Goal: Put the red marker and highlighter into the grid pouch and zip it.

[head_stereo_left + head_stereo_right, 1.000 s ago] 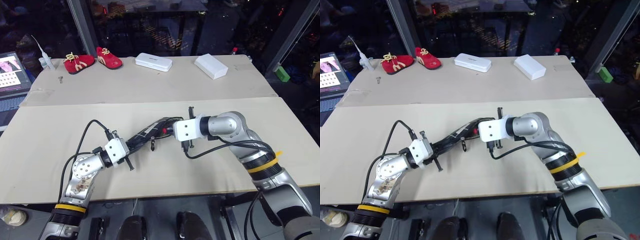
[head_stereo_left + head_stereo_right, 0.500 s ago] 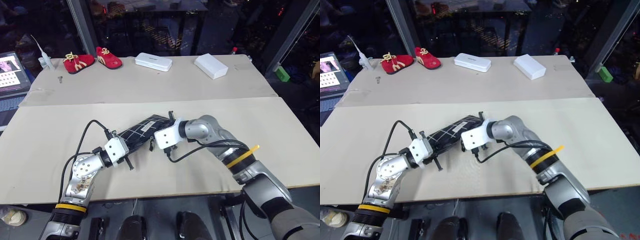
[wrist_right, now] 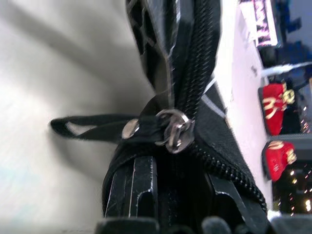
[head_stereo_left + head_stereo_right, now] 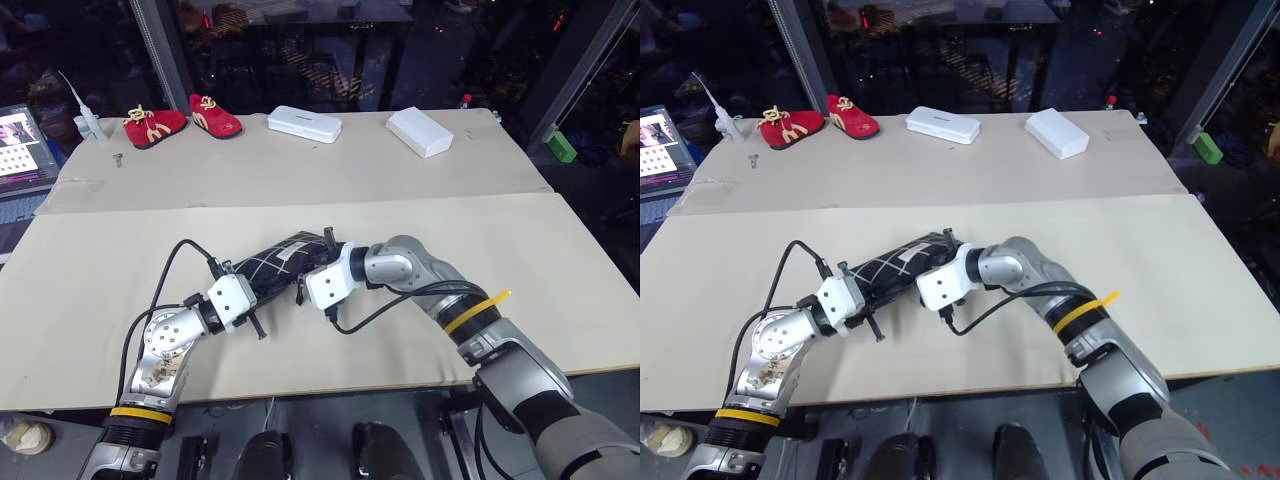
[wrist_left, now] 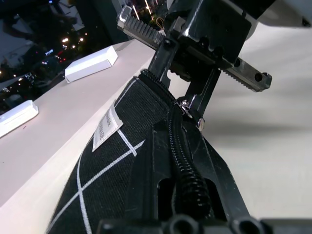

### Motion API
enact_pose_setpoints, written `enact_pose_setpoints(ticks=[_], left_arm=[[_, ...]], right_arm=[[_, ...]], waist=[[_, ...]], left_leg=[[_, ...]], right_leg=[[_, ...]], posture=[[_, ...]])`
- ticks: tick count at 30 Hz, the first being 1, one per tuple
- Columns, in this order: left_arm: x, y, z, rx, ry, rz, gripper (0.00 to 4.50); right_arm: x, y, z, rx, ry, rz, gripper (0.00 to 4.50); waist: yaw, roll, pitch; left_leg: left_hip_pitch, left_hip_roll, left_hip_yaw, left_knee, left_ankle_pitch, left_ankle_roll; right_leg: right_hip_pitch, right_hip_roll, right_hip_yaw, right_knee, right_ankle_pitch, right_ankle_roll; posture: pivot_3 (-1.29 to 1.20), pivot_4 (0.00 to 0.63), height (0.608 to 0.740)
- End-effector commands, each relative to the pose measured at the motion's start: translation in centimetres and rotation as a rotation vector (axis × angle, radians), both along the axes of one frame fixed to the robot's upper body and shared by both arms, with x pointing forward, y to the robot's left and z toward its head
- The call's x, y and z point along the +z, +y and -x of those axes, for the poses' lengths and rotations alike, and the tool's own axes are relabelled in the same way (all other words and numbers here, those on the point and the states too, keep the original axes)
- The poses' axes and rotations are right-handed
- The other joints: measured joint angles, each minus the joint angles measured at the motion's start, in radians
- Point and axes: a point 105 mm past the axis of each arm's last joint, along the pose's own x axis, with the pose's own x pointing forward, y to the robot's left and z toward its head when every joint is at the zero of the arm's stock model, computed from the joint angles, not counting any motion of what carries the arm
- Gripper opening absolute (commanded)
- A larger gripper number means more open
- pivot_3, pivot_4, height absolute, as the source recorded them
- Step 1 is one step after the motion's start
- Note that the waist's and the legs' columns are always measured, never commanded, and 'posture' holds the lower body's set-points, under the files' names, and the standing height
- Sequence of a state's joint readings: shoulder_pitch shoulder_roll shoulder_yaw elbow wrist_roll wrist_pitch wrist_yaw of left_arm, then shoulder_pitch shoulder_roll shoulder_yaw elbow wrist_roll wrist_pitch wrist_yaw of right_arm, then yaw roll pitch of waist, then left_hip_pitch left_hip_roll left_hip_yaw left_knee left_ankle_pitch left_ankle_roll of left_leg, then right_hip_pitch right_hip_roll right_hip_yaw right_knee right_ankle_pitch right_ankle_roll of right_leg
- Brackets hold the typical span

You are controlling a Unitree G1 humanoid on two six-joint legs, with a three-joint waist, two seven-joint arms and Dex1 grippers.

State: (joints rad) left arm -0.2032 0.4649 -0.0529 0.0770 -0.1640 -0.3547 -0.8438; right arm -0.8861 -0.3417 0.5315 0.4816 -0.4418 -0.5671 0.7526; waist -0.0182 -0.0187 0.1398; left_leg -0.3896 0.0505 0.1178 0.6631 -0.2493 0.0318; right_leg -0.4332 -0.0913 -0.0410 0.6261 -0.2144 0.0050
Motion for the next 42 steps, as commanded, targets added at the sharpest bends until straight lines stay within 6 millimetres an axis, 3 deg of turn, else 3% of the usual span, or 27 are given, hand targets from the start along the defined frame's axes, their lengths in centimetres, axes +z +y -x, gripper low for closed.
enact_pose_setpoints(ticks=[1,5,8,10,16,19,22,26,41,42], left_arm=[[0.9,-0.4,-0.1,-0.017,-0.035,0.022,0.00],[0.8,-0.6,-0.1,-0.025,-0.036,0.024,0.00],[0.8,-0.7,-0.1,-0.027,-0.038,0.027,0.00],[0.8,-0.6,-0.1,-0.026,-0.038,0.027,0.00],[0.7,-0.6,0.0,-0.026,-0.034,0.023,0.00],[0.7,-0.6,0.0,-0.026,-0.033,0.022,0.00],[0.7,-0.6,0.0,-0.023,-0.034,0.024,0.00],[0.6,-0.5,-0.1,-0.020,-0.030,0.026,0.00],[0.6,-0.8,-0.1,-0.026,-0.028,0.032,0.00],[0.5,-0.8,-0.1,-0.025,-0.027,0.032,0.00]], right_arm=[[3.2,1.9,1.3,0.101,-0.030,-0.134,0.50],[3.7,2.5,1.7,0.113,0.034,-0.192,0.50],[2.8,2.0,1.1,0.086,0.037,-0.144,0.50],[3.2,1.4,0.5,0.044,0.086,-0.170,1.50],[3.9,-0.8,-1.4,-0.036,0.010,-0.131,3.33],[4.7,-2.3,-1.6,-0.033,-0.019,-0.148,3.33],[5.3,-5.0,-1.5,-0.050,0.025,-0.160,3.33],[5.9,-6.7,-1.3,-0.072,0.036,-0.155,3.33],[3.1,-6.1,-1.7,-0.145,0.144,-0.111,3.33],[3.0,-6.2,-1.8,-0.152,0.149,-0.117,2.90]], waist=[[0.000,0.000,0.000],[0.000,0.000,0.000],[0.000,0.000,0.000],[0.000,0.000,0.000],[0.000,0.000,0.000],[0.001,0.000,0.000],[0.005,0.000,0.000],[0.005,0.000,0.000],[0.004,0.000,0.000],[0.004,0.000,0.000]], left_leg=[[0.000,0.000,0.000,0.000,0.000,0.000],[0.000,0.000,0.000,0.000,0.000,0.000],[0.000,0.000,0.000,0.000,0.000,0.000],[0.000,0.000,0.000,0.000,0.000,0.000],[0.000,0.000,0.000,0.000,0.000,0.000],[0.000,0.000,0.000,0.000,0.000,0.000],[0.000,0.000,0.000,0.000,0.000,0.000],[0.000,0.000,0.000,0.000,0.000,0.000],[0.000,0.000,-0.002,0.000,0.000,0.000],[0.000,0.000,-0.002,0.000,0.000,0.000]], right_leg=[[0.000,0.000,0.000,0.000,0.000,0.000],[0.000,0.000,0.000,0.000,0.000,0.000],[0.000,0.000,0.000,0.000,0.000,0.000],[0.000,0.000,0.000,0.000,0.000,0.000],[0.000,0.000,0.000,0.000,0.000,0.000],[0.000,0.000,0.000,0.000,0.000,0.000],[0.000,0.000,0.000,0.000,0.000,0.000],[0.000,-0.001,0.000,-0.001,0.000,0.000],[0.000,-0.001,0.001,0.000,0.000,0.000],[0.000,-0.001,0.001,0.000,0.000,0.000]], posture=[[0.00,0.150,0.740],[0.00,0.150,0.740],[0.00,0.150,0.740],[0.00,0.150,0.740],[0.00,0.150,0.740],[0.00,0.150,0.740],[0.00,0.150,0.740],[0.00,0.150,0.740],[0.00,0.150,0.740],[0.00,0.150,0.740]])
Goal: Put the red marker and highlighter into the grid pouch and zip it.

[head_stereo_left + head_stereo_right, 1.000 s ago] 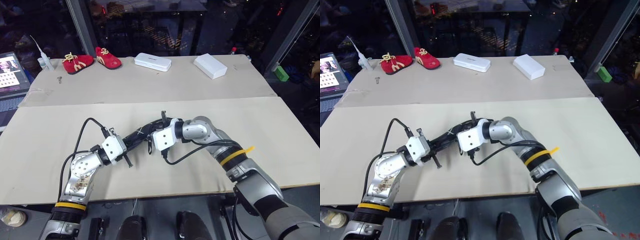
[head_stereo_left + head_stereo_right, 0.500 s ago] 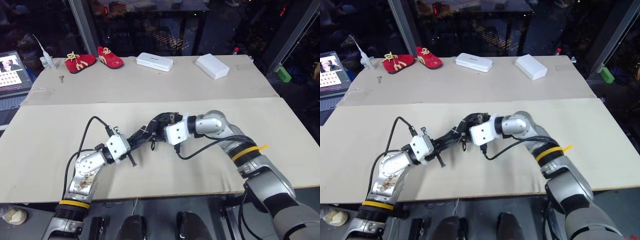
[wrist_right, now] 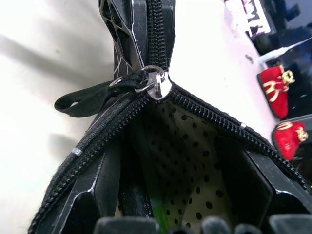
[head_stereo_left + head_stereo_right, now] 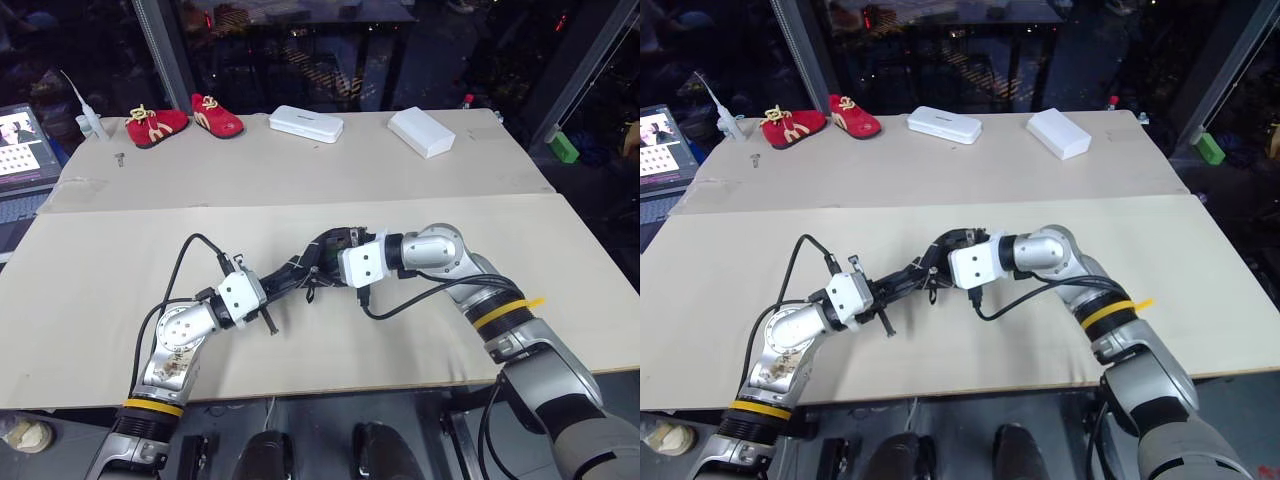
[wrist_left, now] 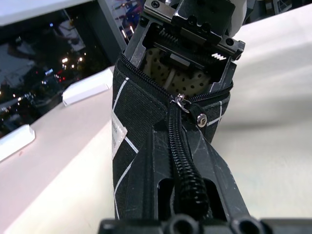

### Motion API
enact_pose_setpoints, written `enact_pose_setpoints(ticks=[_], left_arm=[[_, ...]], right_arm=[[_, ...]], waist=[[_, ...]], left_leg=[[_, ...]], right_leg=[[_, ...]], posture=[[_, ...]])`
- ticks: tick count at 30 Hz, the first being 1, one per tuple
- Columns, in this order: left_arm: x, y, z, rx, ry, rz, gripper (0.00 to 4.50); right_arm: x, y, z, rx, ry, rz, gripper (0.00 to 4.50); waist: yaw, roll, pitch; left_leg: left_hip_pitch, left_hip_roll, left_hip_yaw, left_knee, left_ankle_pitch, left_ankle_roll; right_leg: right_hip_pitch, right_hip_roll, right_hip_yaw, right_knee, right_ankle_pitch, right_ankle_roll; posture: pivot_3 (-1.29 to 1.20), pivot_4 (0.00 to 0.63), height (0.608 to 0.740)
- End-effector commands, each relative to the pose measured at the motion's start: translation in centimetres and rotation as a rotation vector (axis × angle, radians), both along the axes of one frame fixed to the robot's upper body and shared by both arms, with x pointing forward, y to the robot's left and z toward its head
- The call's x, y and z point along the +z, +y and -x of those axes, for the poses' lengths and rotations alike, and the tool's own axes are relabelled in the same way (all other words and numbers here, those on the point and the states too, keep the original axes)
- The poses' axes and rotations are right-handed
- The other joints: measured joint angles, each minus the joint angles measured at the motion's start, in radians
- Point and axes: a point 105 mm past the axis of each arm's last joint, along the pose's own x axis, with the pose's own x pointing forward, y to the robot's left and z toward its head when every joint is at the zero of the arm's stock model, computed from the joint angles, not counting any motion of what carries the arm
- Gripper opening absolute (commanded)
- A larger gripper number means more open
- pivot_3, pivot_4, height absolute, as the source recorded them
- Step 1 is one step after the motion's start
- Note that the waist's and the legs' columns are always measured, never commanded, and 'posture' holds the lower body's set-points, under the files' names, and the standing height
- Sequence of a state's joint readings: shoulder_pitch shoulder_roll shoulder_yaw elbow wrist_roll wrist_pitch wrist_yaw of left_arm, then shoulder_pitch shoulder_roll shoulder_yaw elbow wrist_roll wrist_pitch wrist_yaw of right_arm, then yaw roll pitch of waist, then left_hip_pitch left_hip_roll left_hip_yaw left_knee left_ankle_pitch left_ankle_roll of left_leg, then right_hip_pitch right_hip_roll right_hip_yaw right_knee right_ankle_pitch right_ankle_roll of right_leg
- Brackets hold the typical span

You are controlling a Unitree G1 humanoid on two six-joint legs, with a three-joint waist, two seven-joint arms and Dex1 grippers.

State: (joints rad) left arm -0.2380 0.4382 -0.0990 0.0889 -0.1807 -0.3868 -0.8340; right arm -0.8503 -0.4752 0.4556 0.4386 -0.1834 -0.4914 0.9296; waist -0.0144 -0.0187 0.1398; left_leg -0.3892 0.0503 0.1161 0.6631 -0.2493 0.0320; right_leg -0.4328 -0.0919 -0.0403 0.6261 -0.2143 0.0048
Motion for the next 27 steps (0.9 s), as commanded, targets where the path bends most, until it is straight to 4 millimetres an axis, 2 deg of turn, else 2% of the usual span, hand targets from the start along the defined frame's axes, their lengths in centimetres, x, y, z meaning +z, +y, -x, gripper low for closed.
enact_pose_setpoints(ticks=[1,2,5,9,13,18,22,25,27], left_arm=[[-0.1,0.9,0.0,0.028,0.007,-0.007,0.00],[-0.2,0.9,0.0,0.028,0.008,-0.007,0.00],[-0.1,0.9,0.0,0.029,0.008,-0.007,0.00],[-0.1,0.9,0.0,0.029,0.006,-0.009,0.00],[-0.1,1.0,0.0,0.028,0.006,-0.010,0.00],[-0.2,1.0,0.1,0.028,0.007,-0.014,0.00],[-0.2,1.3,0.2,0.036,0.009,-0.019,0.00],[-0.2,1.6,0.3,0.045,0.010,-0.021,0.00],[-0.2,1.8,0.2,0.049,0.011,-0.022,0.00]], right_arm=[[1.7,-1.4,-1.2,-0.079,-0.031,-0.055,2.68],[1.7,-1.4,-1.2,-0.083,-0.036,-0.058,2.42],[1.8,-1.5,-1.5,-0.094,-0.046,-0.061,1.26],[1.9,-1.6,-1.6,-0.105,-0.055,-0.064,0.02],[3.0,-2.2,-1.7,-0.105,-0.096,-0.069,0.02],[5.0,-4.7,-1.0,-0.123,-0.084,-0.046,0.02],[6.0,-9.0,0.2,-0.232,0.078,-0.001,0.02],[7.2,-10.4,1.5,-0.267,0.208,-0.110,0.02],[6.4,-10.3,1.9,-0.265,0.249,-0.132,0.02]], waist=[[0.000,0.000,0.000],[0.000,0.000,0.000],[-0.001,0.000,0.000],[0.000,0.000,0.000],[0.000,0.000,0.000],[0.003,0.000,0.000],[0.011,0.000,0.000],[0.017,0.000,0.000],[0.007,0.000,0.000]], left_leg=[[0.000,0.000,0.000,0.000,0.000,0.000],[0.000,0.000,0.000,0.000,0.000,0.000],[0.000,0.000,0.000,0.000,0.000,0.000],[0.000,0.000,0.000,0.000,0.000,0.000],[0.000,0.000,0.000,0.000,0.000,0.000],[0.000,0.000,0.000,0.000,0.000,0.000],[-0.001,0.000,-0.002,0.000,0.000,0.000],[-0.001,0.000,-0.003,0.000,-0.001,0.001],[0.001,0.001,-0.003,0.000,-0.001,0.001]], right_leg=[[0.000,0.000,0.000,0.000,0.000,0.000],[0.000,0.000,0.000,0.000,0.000,0.000],[0.000,0.000,0.000,0.000,0.000,0.000],[0.000,0.000,0.000,0.000,0.000,0.000],[0.000,0.000,0.000,0.000,0.000,0.000],[0.000,0.000,0.000,0.000,0.000,0.000],[0.000,-0.001,0.000,0.000,0.000,0.000],[0.001,-0.001,0.000,-0.002,0.000,0.000],[0.001,-0.001,0.000,-0.002,0.000,0.000]], posture=[[0.00,0.150,0.740],[0.00,0.150,0.740],[0.00,0.150,0.740],[0.00,0.150,0.740],[0.00,0.150,0.740],[0.00,0.150,0.740],[0.00,0.150,0.740],[0.00,0.150,0.740],[0.00,0.150,0.740]])
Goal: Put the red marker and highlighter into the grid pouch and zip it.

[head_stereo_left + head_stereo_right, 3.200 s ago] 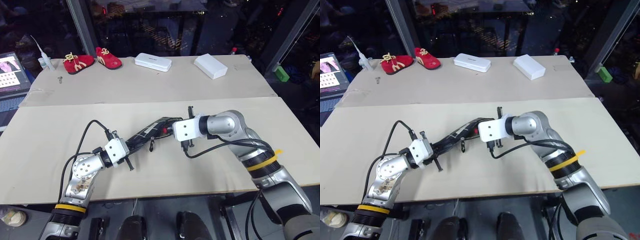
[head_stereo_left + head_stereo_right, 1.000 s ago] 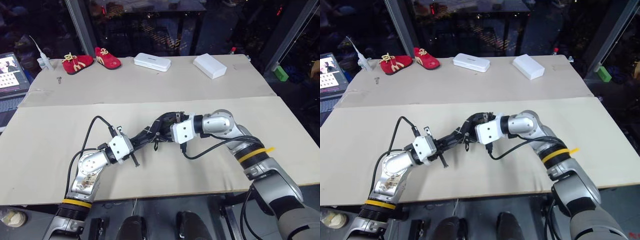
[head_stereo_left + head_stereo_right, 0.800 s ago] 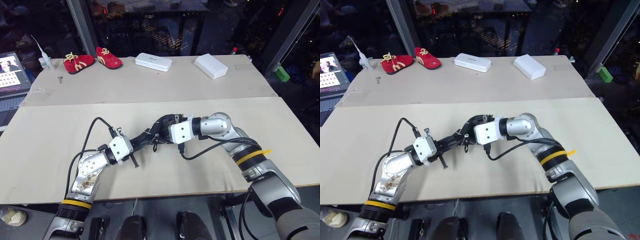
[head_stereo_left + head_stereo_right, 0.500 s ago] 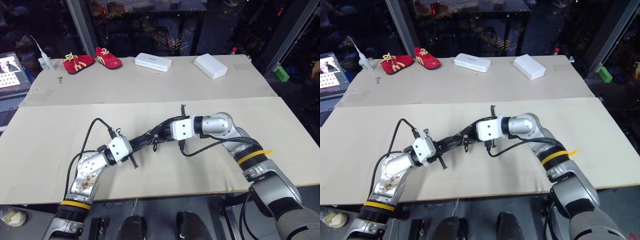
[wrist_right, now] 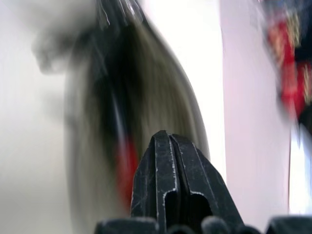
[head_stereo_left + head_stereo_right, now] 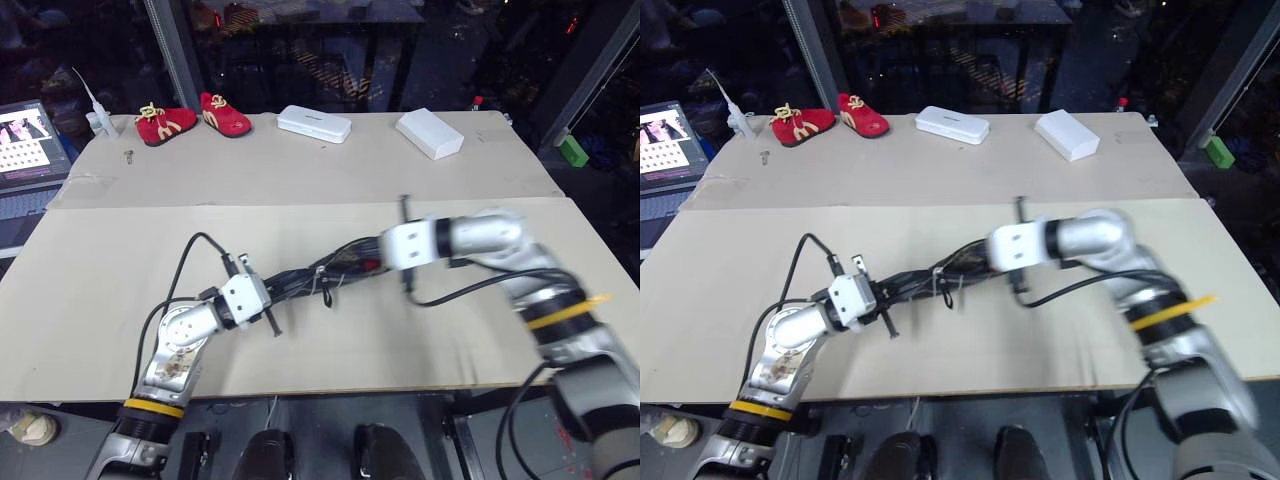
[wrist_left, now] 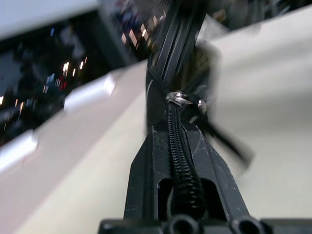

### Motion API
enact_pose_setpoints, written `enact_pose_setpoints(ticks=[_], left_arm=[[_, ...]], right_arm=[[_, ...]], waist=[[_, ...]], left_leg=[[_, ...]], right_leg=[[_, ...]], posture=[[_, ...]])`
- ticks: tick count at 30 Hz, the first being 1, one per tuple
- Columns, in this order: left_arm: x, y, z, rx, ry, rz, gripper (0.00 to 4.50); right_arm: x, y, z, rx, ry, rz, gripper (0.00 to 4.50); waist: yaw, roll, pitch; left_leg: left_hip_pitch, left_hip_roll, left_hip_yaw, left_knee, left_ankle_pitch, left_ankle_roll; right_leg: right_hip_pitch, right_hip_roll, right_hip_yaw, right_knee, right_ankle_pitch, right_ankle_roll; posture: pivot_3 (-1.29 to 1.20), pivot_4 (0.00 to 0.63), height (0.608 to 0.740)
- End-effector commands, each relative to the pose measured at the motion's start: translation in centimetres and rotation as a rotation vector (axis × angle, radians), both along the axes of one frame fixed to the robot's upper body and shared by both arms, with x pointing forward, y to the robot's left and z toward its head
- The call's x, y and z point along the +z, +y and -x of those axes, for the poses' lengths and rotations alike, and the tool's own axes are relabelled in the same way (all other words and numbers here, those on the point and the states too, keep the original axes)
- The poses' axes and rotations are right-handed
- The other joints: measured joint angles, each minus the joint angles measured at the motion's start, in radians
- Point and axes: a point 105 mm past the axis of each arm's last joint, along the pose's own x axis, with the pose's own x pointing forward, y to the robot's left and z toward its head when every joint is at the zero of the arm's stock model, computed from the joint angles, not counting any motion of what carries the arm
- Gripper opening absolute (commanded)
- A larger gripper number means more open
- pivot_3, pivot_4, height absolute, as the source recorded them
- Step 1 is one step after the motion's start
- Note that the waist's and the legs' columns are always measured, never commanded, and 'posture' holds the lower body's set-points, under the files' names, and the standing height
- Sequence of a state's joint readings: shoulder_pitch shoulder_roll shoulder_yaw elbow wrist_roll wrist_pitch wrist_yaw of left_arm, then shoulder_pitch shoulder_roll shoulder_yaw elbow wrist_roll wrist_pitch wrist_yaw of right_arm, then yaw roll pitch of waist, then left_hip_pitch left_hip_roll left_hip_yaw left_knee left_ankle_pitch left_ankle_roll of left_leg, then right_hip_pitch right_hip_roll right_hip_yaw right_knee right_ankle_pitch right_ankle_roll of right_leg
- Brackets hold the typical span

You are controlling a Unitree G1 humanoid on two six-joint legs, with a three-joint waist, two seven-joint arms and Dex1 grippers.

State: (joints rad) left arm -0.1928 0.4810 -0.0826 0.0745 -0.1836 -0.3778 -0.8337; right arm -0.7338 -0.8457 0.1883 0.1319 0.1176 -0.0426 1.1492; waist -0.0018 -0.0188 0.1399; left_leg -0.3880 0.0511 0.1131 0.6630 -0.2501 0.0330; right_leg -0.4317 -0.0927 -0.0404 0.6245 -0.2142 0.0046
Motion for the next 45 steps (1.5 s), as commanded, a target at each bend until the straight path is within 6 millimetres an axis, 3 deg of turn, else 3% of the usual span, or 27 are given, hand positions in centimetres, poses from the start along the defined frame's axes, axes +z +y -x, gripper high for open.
enact_pose_setpoints(ticks=[1,3,7,11,14,17,20,25,30,39,45], left_arm=[[0.6,0.4,-0.2,0.017,-0.018,0.013,0.00],[0.6,0.4,-0.3,0.016,-0.016,0.012,0.00],[0.8,0.2,-0.4,0.011,-0.023,0.013,0.00],[0.8,0.3,-0.2,0.010,-0.023,0.008,0.00],[0.7,0.4,-0.2,0.011,-0.020,0.006,0.00],[0.5,0.3,-0.3,0.009,-0.015,0.007,0.00],[0.5,0.2,-0.4,0.002,-0.013,0.006,0.00],[0.6,0.1,-0.6,-0.002,-0.016,0.006,0.00],[0.4,-0.2,-0.5,-0.009,-0.015,0.008,0.00],[0.0,-0.5,-0.6,-0.010,-0.004,0.017,0.00],[-0.1,-0.5,-0.7,-0.009,-0.004,0.019,0.00]], right_arm=[[-0.3,1.8,1.3,0.061,0.048,-0.105,0.02],[-1.3,2.6,1.2,0.059,0.067,-0.134,0.02],[-3.4,2.2,0.6,-0.014,0.130,-0.182,0.02],[-5.8,1.8,1.9,-0.053,0.283,-0.216,0.02],[-8.0,3.1,3.3,-0.065,0.415,-0.270,0.02],[-9.1,4.8,2.9,-0.134,0.458,-0.393,0.02],[-9.4,6.5,3.5,-0.138,0.529,-0.485,0.73],[-10.2,8.3,5.0,-0.111,0.595,-0.481,2.49],[-11.5,10.6,4.5,-0.141,0.629,-0.498,4.26],[-9.6,14.5,2.5,-0.113,0.586,-0.569,4.26],[-9.3,15.1,2.3,-0.090,0.582,-0.555,4.26]], waist=[[-0.013,0.000,0.000],[-0.020,-0.001,0.000],[-0.012,-0.001,0.000],[0.005,-0.001,0.000],[0.009,-0.001,0.000],[0.002,-0.001,0.000],[0.000,-0.001,0.000],[0.001,-0.001,0.000],[-0.002,-0.001,0.000],[-0.011,-0.001,0.000],[-0.011,-0.001,0.000]], left_leg=[[0.001,0.001,0.000,0.000,0.000,0.000],[0.005,0.002,0.000,0.000,0.000,0.000],[0.005,0.000,0.000,-0.001,0.000,-0.001],[0.002,0.000,0.000,0.000,0.000,0.000],[0.000,-0.001,0.000,0.000,-0.001,0.001],[0.002,-0.001,0.000,0.000,-0.001,0.001],[0.003,-0.001,-0.001,0.000,0.000,0.000],[0.002,-0.001,-0.003,0.000,0.000,0.000],[0.002,-0.001,-0.002,0.000,0.000,0.000],[0.002,-0.001,-0.002,0.000,0.000,0.000],[0.000,-0.001,-0.002,0.000,0.000,0.000]], right_leg=[[0.001,0.001,0.000,0.000,0.000,-0.001],[0.004,0.003,0.000,0.000,0.000,-0.001],[0.005,0.002,0.000,0.001,-0.001,-0.001],[0.005,0.000,-0.001,-0.001,-0.001,0.000],[0.004,0.000,-0.001,-0.003,-0.001,0.001],[0.004,0.000,-0.001,-0.002,-0.001,0.001],[0.004,0.001,0.000,0.000,-0.001,0.000],[0.005,0.001,-0.001,-0.001,-0.001,0.000],[0.004,0.001,-0.001,-0.001,-0.001,0.000],[0.005,0.002,-0.001,0.000,-0.001,0.000],[0.004,0.001,-0.002,0.000,-0.001,0.001]], posture=[[0.00,0.150,0.740],[0.00,0.150,0.740],[0.00,0.150,0.740],[0.00,0.150,0.740],[0.00,0.150,0.740],[0.00,0.150,0.740],[0.00,0.150,0.740],[0.00,0.150,0.740],[0.00,0.150,0.740],[0.00,0.150,0.740],[0.00,0.150,0.740]])
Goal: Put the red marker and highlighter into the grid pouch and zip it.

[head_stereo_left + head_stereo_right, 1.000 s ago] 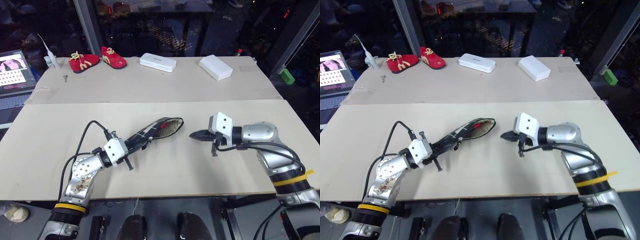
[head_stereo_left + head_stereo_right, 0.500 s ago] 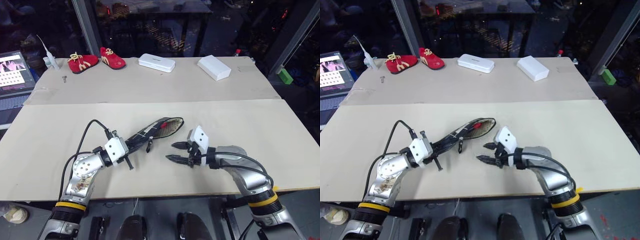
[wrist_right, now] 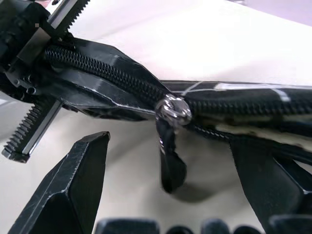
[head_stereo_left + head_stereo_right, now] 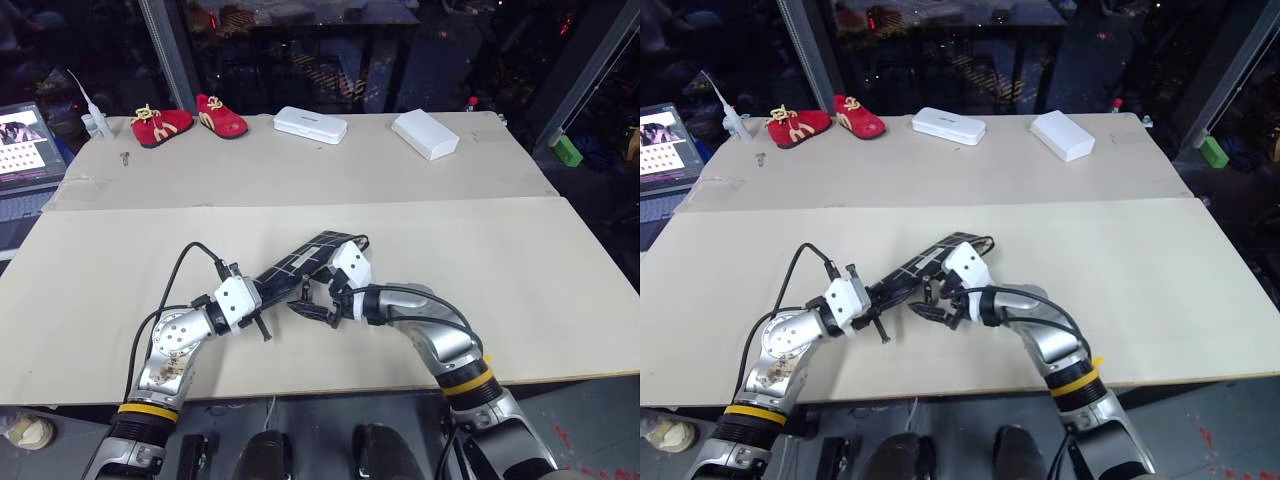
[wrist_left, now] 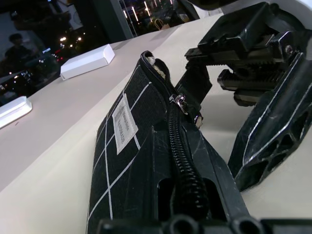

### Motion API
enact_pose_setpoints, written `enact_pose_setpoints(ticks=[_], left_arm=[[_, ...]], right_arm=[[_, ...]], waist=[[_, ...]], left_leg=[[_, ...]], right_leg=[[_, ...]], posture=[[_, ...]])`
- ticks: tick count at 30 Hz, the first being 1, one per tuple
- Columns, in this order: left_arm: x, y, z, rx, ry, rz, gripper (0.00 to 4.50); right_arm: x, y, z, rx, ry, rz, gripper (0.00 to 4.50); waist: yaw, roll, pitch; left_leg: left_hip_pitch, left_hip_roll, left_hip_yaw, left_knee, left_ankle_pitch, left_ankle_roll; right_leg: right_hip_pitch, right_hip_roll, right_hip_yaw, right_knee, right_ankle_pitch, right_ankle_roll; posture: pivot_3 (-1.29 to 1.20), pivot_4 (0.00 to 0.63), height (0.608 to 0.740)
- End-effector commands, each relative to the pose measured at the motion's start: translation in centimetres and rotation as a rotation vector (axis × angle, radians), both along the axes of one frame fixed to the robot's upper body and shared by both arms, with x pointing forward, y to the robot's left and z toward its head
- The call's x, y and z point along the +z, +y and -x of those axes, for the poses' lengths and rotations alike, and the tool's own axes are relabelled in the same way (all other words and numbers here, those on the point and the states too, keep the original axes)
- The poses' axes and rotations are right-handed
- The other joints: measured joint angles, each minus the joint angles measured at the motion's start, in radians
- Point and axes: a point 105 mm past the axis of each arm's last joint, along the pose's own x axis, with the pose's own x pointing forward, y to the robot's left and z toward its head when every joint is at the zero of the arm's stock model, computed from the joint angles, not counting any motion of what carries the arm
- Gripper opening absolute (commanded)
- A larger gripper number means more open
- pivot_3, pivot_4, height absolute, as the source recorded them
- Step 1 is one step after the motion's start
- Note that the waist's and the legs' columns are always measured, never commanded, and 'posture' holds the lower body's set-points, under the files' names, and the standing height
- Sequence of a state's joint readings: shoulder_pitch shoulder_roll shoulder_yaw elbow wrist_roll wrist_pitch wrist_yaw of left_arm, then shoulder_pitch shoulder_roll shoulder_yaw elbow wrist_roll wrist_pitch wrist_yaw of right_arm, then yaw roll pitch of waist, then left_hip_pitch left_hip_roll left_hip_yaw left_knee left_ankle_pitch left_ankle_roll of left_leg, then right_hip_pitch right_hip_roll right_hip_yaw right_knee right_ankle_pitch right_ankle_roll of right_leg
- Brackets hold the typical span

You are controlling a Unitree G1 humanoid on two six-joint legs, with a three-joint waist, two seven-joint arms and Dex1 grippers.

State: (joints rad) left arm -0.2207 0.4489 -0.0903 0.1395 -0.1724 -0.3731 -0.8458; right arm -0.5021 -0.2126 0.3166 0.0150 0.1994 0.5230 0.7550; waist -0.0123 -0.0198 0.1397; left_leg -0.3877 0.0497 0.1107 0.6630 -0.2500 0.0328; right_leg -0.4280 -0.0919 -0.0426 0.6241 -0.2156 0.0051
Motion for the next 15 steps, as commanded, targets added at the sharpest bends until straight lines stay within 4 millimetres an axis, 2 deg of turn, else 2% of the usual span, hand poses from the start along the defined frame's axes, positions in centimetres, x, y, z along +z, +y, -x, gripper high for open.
enact_pose_setpoints(ticks=[1,3,5,13,15], left_arm=[[0.89,-0.16,-0.12,-0.008,-0.048,0.009,0.00],[0.92,-0.16,-0.18,-0.007,-0.049,0.011,0.00],[0.92,-0.17,-0.24,-0.006,-0.050,0.012,0.00],[0.86,-0.14,-0.09,0.001,-0.054,0.016,0.00],[0.86,-0.12,-0.09,0.003,-0.054,0.016,0.00]], right_arm=[[1.60,0.47,-0.40,0.018,-0.062,-0.022,4.02],[1.61,0.43,0.07,0.057,-0.065,-0.020,3.61],[1.63,0.36,0.22,0.069,-0.062,-0.021,3.00],[1.38,-0.20,0.27,0.073,-0.050,-0.012,0.12],[1.38,-0.41,0.28,0.074,-0.050,-0.010,0.04]], waist=[[0.000,0.000,0.000],[-0.001,0.000,0.000],[-0.001,0.000,0.000],[-0.001,0.000,0.000],[-0.001,0.000,0.000]], left_leg=[[0.000,0.000,0.000,0.000,0.000,0.000],[0.001,0.000,0.000,0.000,0.000,0.000],[0.001,0.000,0.000,0.000,0.000,0.000],[0.001,0.000,0.000,0.000,0.000,0.000],[0.001,0.000,-0.001,0.000,0.000,0.000]], right_leg=[[0.000,0.000,0.000,0.000,0.000,0.000],[0.000,0.000,0.000,0.000,0.000,0.000],[0.000,0.001,0.000,0.001,0.000,0.000],[0.000,0.000,0.000,0.000,0.000,0.000],[0.000,0.000,0.000,0.000,0.000,0.000]], posture=[[0.00,0.150,0.740],[0.00,0.150,0.740],[0.00,0.150,0.740],[0.00,0.150,0.740],[0.00,0.150,0.740]])
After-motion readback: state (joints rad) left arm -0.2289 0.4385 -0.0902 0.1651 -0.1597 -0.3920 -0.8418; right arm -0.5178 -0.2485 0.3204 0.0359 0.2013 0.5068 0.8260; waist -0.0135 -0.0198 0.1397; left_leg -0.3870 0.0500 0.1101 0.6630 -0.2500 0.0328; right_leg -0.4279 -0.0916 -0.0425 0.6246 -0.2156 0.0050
